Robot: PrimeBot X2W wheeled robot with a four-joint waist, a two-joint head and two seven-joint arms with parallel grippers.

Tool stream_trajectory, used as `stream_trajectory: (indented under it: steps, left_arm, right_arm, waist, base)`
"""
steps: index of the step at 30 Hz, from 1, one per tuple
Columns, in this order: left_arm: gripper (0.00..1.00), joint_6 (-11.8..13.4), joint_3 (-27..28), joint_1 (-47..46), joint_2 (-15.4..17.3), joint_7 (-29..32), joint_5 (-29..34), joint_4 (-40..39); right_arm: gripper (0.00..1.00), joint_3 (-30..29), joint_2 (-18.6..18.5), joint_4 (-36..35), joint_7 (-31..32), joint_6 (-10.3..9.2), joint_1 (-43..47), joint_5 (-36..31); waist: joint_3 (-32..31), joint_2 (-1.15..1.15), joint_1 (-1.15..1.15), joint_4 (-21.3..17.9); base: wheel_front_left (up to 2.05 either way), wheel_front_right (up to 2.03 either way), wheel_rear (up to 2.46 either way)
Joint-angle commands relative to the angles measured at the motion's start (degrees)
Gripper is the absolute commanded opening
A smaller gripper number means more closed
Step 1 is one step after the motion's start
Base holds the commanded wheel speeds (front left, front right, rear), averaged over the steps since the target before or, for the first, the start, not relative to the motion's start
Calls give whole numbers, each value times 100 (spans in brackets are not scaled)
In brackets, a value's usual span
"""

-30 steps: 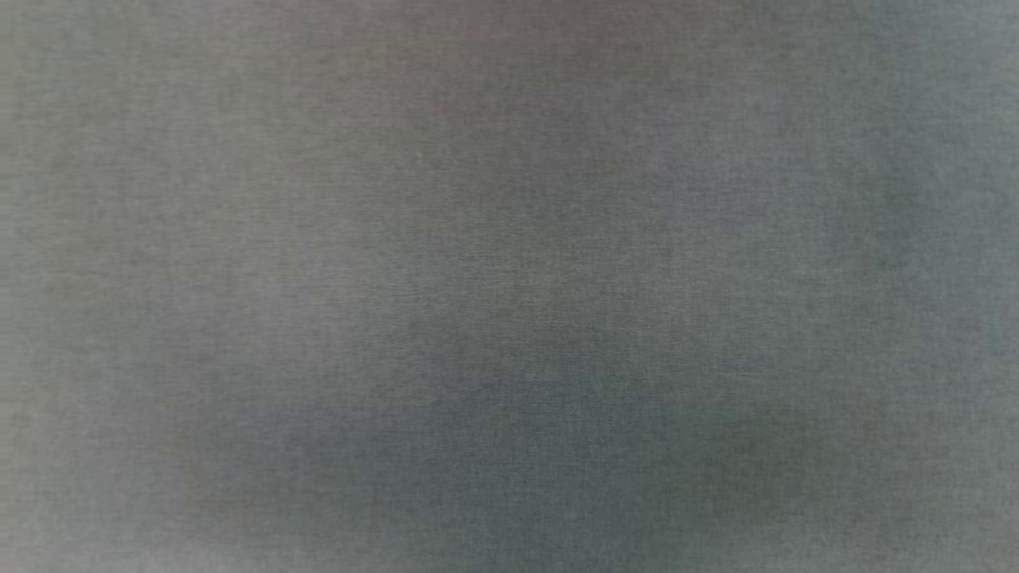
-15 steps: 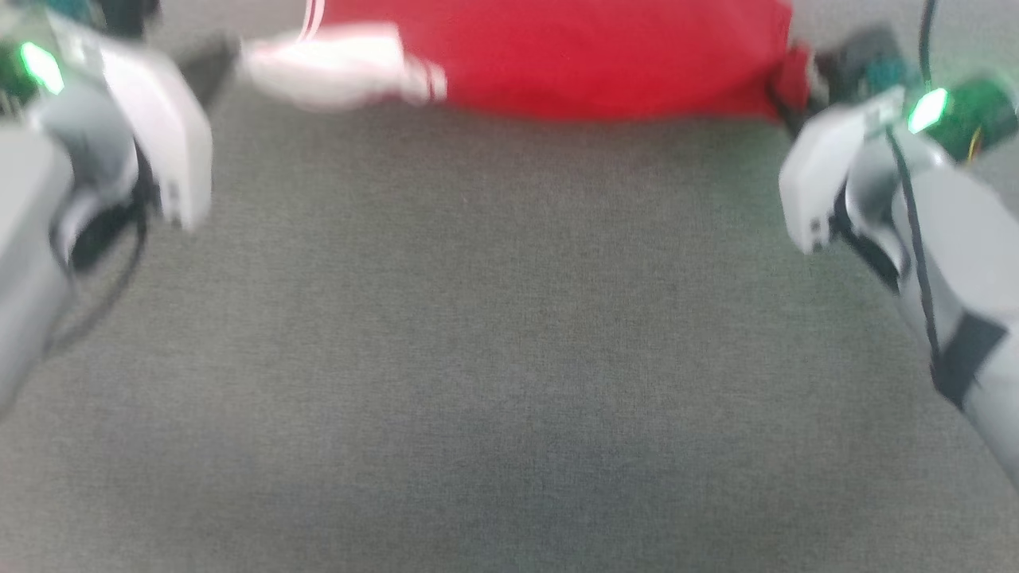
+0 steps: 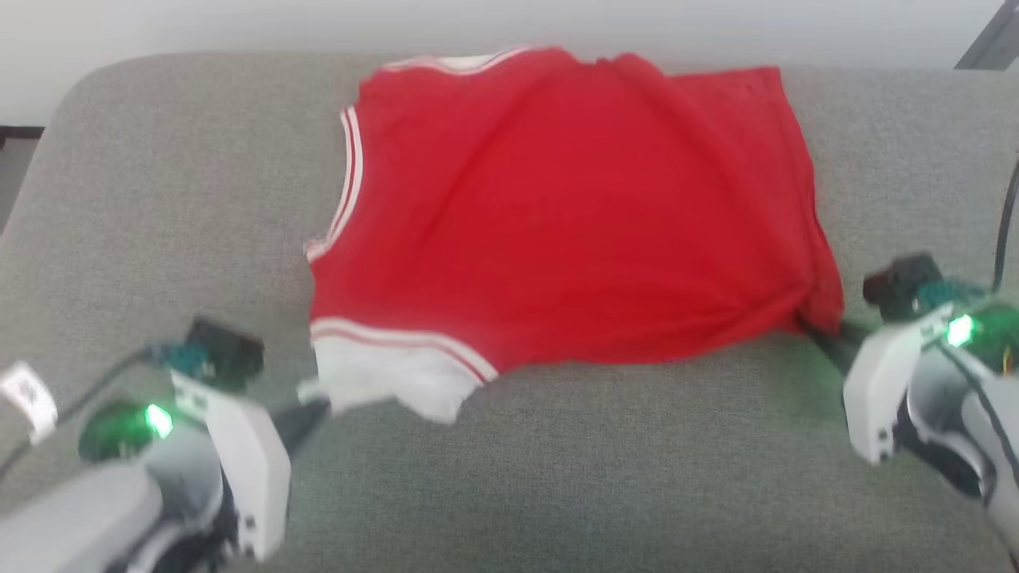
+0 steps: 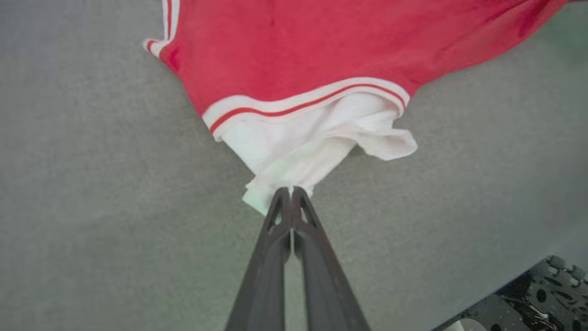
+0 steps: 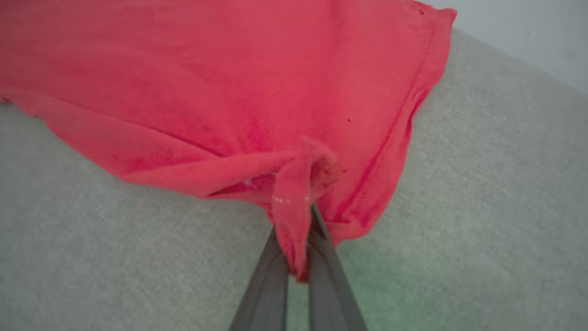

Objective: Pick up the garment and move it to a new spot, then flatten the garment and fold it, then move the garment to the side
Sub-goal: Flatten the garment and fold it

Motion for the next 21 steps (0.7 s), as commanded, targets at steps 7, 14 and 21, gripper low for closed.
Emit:
stream_trajectory:
  steps: [7, 14, 21]
  left_arm:
    - [0, 773, -169, 1188, 400, -197, -541, -969]
    - [0, 1255, -192, 1768, 773, -266, -915, -1465]
    - [0, 1519, -55, 1801, 1201, -316, -891, -1905]
  right_arm:
    - [0, -301, -306, -817, 301, -10, 1273, 184]
    - [0, -567, -554, -1484, 653, -10, 2256, 289]
    - [0, -1162, -504, -1977, 746, -10, 2697, 162]
  waist:
    - [-145, 0, 0, -11]
    - [-196, 0, 0, -64]
    - [-229, 0, 0, -176]
  base:
    - [0, 0, 0]
    - [0, 0, 0]
    - [0, 0, 0]
